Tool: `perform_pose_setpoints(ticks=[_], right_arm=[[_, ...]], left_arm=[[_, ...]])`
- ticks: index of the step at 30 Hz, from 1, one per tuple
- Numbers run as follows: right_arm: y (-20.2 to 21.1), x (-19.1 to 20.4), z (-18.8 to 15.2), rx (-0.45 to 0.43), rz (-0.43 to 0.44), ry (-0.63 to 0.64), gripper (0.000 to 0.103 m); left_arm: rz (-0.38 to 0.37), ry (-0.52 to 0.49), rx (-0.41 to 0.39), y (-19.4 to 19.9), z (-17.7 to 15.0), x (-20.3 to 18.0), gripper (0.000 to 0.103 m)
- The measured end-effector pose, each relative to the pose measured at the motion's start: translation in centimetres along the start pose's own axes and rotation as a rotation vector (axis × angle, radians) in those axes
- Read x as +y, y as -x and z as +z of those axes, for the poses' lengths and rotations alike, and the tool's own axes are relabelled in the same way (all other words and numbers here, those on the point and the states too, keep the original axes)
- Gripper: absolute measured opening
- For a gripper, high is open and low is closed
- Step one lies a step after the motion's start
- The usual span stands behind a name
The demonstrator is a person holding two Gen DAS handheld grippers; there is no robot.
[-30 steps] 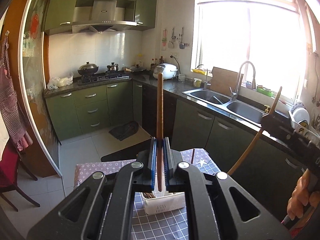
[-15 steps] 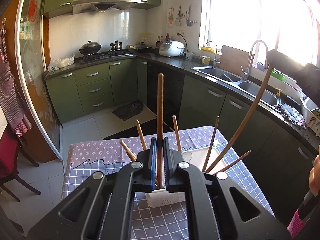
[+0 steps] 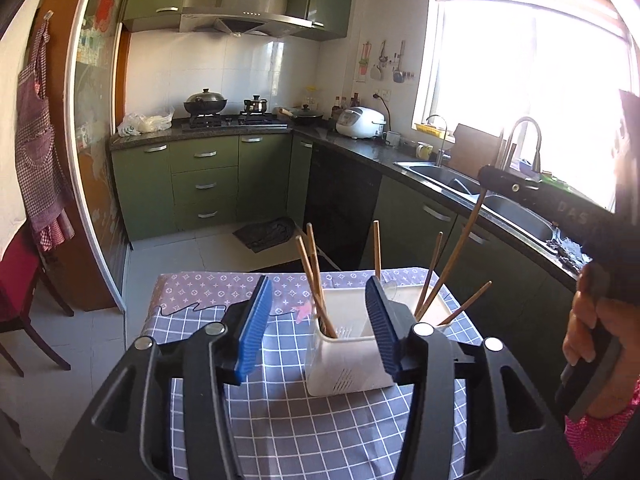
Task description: Organize utensils
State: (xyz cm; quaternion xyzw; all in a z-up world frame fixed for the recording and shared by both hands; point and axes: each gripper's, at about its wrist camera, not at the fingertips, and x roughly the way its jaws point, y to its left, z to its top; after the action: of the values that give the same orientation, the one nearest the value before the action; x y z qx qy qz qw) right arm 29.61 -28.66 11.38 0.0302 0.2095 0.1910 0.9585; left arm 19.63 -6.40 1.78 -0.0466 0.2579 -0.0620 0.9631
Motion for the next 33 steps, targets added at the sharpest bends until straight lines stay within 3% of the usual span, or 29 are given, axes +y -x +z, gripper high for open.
perform_pose_setpoints(ticks=[4,11,16,21,23,27,29,33], right_arm=[[-1.8,0.4,-1.7,0.041,-0.019,0.020,0.006],[-3.8,0.9,-4.2,0.094,-0.027,0.038,0.006],[-3.7,1.5,-5.0,0.098,-0.027,0.041,0.007],[-0.5,2.3,-4.6,0.042,-0.019,0.047,0.016],[2.3,2.6,-5.0,-0.004,-0.020,0.049,0.033],[7.5,2.4,-8.0,-0.062,-0.033,0.031,0.043],[9.9,2.0,-10.3,-0.071,-0.044,0.013,0.057],[13.5,1.4,-14.9,-0.065,-0.060,-0.019,0.074]], left_arm=[[-0.001,0.051,-0.003,1.8,-3.0,1.2,0.059],[0.091,0.053,0.058,1.8,-7.4,3.1,0.061],[0.086,0.080,0.083,1.8,-8.0,3.9,0.062],[0.080,0.061,0.056,2.8,-8.0,3.2,0.067],[0.077,0.048,0.044,3.4,-8.1,2.8,0.073],[0.065,0.024,0.026,4.7,-9.1,1.9,0.082],[0.059,0.006,0.031,5.1,-9.8,1.5,0.090],[0.056,-0.011,0.027,6.5,-11.2,1.1,0.092]])
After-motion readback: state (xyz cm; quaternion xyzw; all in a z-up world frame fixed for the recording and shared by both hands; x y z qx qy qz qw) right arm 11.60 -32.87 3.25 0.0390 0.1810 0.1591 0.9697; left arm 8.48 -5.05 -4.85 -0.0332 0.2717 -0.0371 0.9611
